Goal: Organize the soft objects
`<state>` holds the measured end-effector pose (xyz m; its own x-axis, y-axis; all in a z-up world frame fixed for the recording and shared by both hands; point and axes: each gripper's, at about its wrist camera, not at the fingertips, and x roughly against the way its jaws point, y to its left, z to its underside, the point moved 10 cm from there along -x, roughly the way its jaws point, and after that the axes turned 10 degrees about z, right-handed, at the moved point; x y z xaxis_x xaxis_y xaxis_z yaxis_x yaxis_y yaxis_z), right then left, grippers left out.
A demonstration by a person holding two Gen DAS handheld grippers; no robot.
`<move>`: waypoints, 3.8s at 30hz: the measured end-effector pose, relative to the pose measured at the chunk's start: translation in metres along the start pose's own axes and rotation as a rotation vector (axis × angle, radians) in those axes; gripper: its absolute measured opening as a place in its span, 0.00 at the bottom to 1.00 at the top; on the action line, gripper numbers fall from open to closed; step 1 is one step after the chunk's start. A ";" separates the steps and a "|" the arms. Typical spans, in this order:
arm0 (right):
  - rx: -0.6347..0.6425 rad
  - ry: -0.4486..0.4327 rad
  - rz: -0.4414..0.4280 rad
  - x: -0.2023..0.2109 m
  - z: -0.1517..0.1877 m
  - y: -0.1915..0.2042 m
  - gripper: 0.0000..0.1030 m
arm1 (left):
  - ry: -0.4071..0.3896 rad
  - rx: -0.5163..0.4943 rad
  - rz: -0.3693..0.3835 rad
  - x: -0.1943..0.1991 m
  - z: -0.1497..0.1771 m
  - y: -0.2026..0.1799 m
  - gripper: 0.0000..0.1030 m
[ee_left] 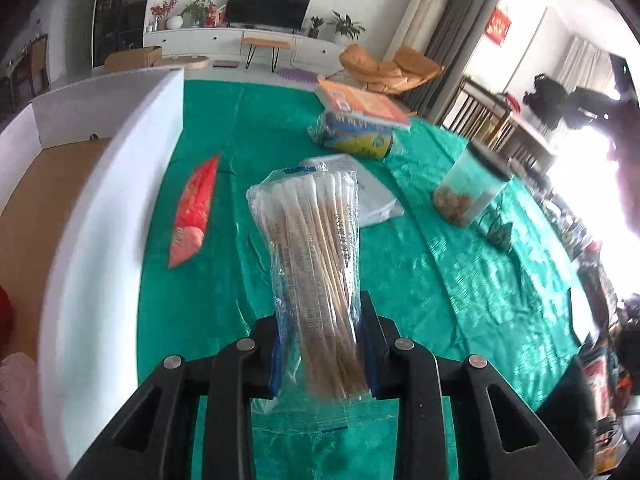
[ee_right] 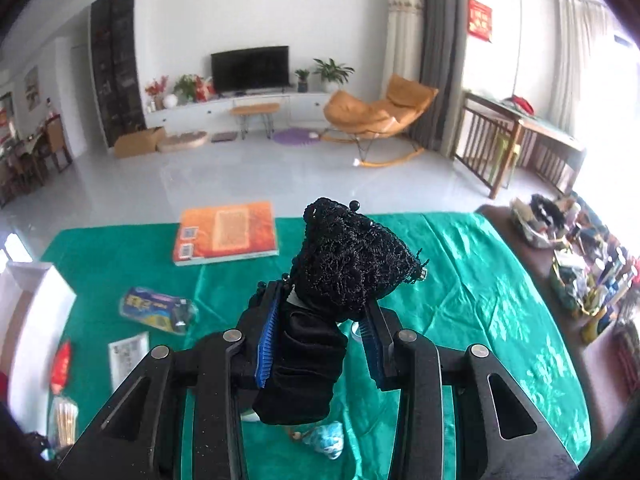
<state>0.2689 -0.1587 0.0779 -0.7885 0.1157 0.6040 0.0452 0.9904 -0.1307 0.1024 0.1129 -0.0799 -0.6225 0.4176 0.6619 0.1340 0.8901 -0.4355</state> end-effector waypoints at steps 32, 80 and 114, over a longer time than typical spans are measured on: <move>0.161 0.203 -0.086 0.011 0.277 0.134 0.73 | -0.023 -0.188 -0.026 0.033 0.026 -0.058 0.96; -0.001 0.231 0.028 -0.015 0.298 0.053 0.79 | 0.134 -0.232 -0.202 -0.125 0.049 -0.029 1.00; -0.001 0.232 0.028 -0.016 0.298 0.054 0.79 | 0.134 -0.231 -0.203 -0.125 0.049 -0.029 1.00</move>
<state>0.1016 -0.1301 -0.1728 -0.6251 0.1568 0.7646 0.0658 0.9867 -0.1486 0.1389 0.0256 -0.1795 -0.5498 0.2342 0.8018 0.1987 0.9690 -0.1467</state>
